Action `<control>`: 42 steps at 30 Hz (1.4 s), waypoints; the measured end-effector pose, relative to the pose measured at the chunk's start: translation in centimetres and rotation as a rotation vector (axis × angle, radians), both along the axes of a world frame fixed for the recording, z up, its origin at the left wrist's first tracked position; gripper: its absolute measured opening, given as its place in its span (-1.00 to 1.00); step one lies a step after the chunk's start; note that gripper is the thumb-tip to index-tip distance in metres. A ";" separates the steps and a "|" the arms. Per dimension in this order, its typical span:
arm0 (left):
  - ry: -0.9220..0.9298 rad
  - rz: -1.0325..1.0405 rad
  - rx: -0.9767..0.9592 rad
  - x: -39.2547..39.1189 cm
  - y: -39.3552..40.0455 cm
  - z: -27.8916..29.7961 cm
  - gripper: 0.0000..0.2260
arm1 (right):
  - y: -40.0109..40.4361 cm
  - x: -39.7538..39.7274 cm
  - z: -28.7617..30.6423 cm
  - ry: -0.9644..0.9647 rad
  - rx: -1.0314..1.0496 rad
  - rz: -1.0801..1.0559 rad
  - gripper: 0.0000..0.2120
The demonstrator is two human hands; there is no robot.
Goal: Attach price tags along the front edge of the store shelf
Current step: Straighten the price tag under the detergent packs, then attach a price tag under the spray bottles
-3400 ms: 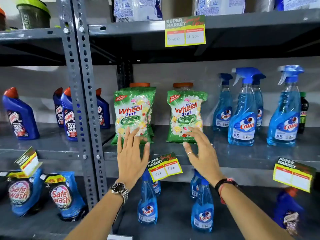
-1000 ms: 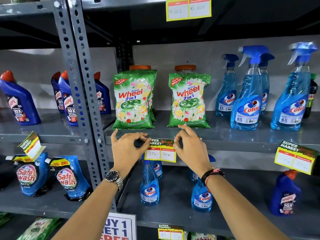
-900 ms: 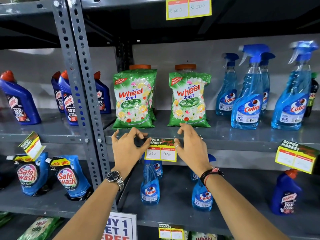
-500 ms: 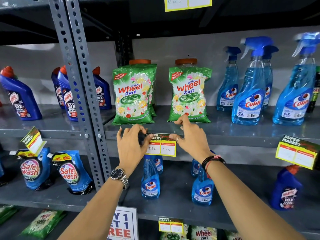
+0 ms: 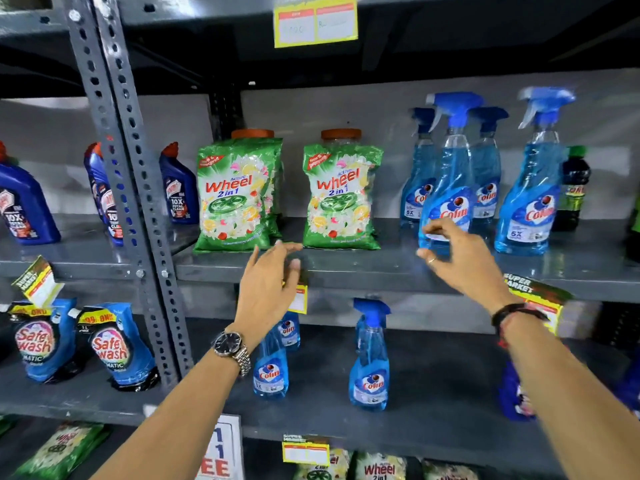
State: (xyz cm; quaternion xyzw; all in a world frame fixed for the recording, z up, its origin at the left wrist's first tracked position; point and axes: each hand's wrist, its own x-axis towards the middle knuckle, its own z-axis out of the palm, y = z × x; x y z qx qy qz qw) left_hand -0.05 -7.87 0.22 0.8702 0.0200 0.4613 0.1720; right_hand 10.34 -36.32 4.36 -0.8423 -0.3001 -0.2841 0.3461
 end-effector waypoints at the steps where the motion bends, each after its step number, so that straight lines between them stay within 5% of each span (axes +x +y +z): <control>1: 0.015 -0.041 0.004 0.5 -1.6 0.3 -0.80 | -2.3 0.7 0.2 -0.014 0.012 -0.031 -0.71; 9: 0.170 -0.204 0.006 4.6 -15.9 0.8 -0.74 | -17.4 4.2 -1.0 0.001 0.012 -0.094 -0.82; 16: 0.187 -0.250 -0.006 8.2 -25.2 0.6 -0.75 | -21.0 4.9 -4.7 0.012 -0.001 0.084 -0.80; 24: 0.145 -0.035 0.057 9.3 -27.8 -0.2 -0.84 | -20.9 5.1 -5.4 0.020 -0.044 0.081 -0.87; 42: 0.249 -0.215 0.123 8.6 -26.2 -1.8 -0.92 | -21.4 5.2 -5.2 0.025 -0.228 0.096 -0.89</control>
